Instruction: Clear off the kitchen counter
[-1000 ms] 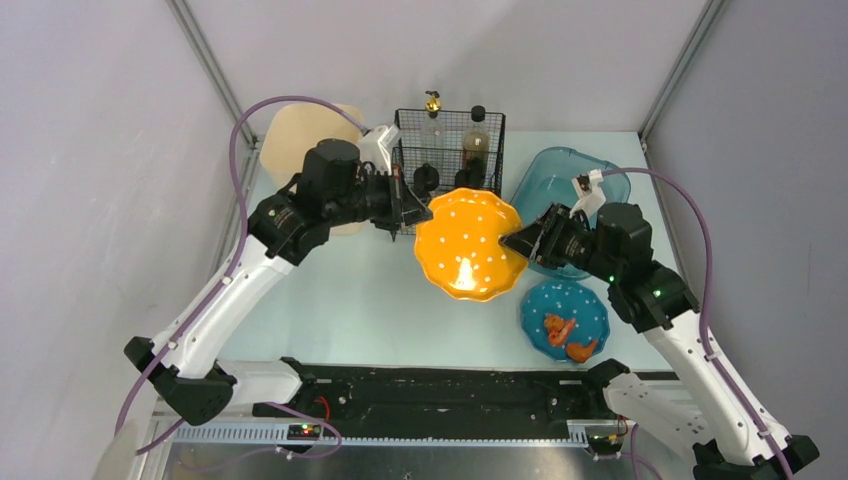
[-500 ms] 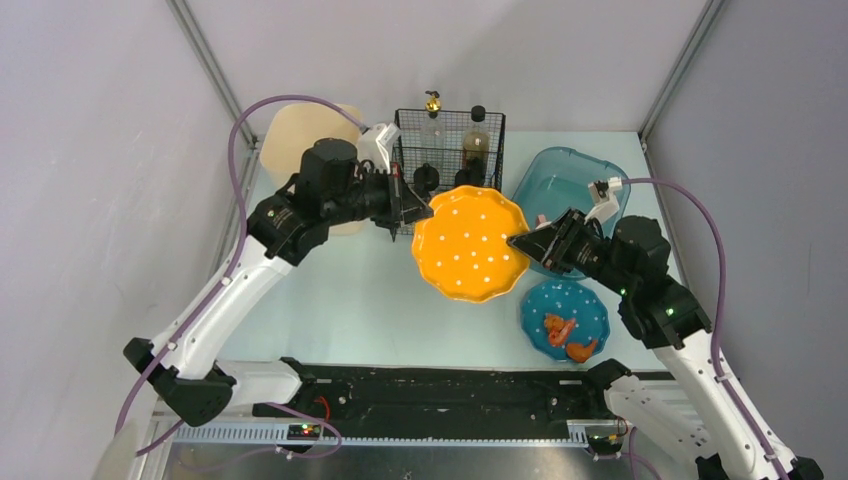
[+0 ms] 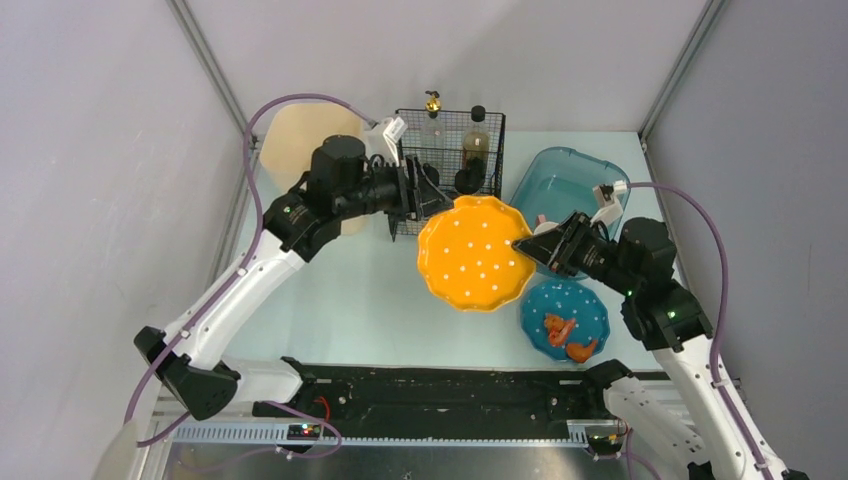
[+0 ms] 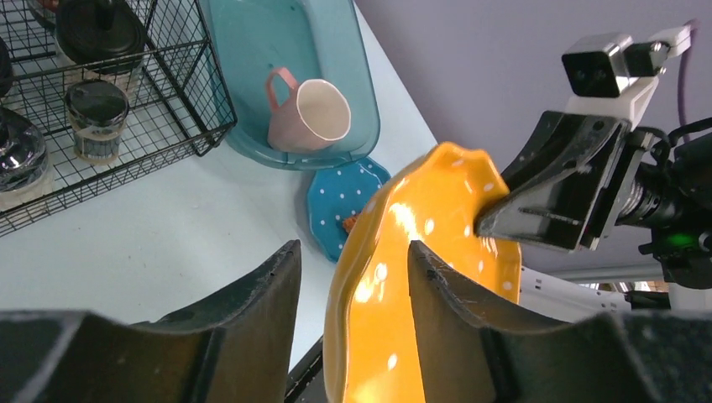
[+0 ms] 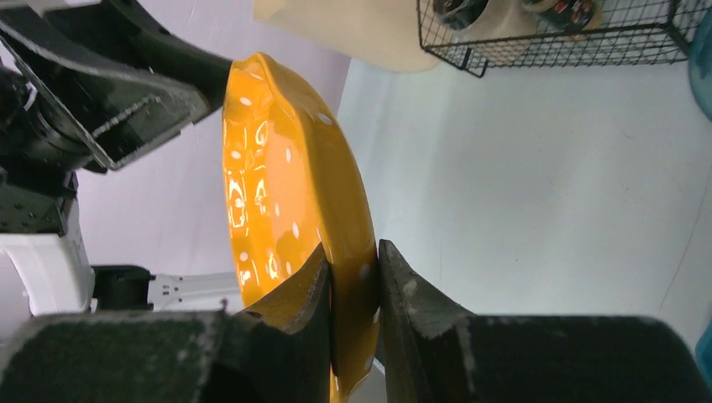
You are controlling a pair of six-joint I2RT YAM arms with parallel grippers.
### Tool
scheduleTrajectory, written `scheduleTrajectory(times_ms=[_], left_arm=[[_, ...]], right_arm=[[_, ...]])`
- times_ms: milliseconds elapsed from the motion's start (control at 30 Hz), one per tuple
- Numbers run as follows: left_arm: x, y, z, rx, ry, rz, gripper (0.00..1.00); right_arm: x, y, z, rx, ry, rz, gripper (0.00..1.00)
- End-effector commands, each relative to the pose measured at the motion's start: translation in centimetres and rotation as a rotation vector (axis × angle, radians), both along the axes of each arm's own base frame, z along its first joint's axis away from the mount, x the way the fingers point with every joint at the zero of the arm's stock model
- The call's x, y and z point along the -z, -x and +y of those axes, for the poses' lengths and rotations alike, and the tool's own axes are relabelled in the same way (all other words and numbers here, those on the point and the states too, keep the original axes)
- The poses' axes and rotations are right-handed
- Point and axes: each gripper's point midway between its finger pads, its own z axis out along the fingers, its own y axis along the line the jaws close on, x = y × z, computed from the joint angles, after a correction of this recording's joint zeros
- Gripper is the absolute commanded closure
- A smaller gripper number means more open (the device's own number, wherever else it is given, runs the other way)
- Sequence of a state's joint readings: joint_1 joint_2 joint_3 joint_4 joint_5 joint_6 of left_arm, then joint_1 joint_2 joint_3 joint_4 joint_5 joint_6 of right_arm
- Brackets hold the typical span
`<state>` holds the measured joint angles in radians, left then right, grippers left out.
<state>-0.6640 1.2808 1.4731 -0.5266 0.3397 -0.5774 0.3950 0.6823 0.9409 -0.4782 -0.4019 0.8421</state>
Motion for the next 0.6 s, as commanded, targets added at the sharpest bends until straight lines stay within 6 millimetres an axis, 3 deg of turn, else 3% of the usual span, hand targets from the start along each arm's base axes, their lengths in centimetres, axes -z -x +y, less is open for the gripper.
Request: scheduleTrajectory(times_ms=[0, 167, 300, 467, 567], left_arm=[[0.1, -0.3, -0.3, 0.011, 0.032, -0.006, 0.46], [0.8, -1.0, 0.7, -0.036, 0.025, 0.004, 0.47], [0.2, -1.3, 2.5, -0.109, 0.032, -0.020, 0.45], [-1.6, -0.2, 4.6, -0.150, 0.064, -0.077, 0.41], [-1.7, 0.5, 5.4, -0.164, 0.064, -0.103, 0.39]], right_arm=[[-5.9, 0.0, 0.0, -0.024, -0.155, -0.140, 1.00], [-6.0, -1.4, -1.3, 0.034, -0.166, -0.126, 1.00], [-4.7, -2.8, -2.7, 0.109, -0.134, -0.094, 1.00], [-2.7, -5.5, -4.7, 0.235, -0.080, -0.043, 1.00], [-1.9, -6.9, -6.0, 0.305, -0.060, -0.024, 1.00]])
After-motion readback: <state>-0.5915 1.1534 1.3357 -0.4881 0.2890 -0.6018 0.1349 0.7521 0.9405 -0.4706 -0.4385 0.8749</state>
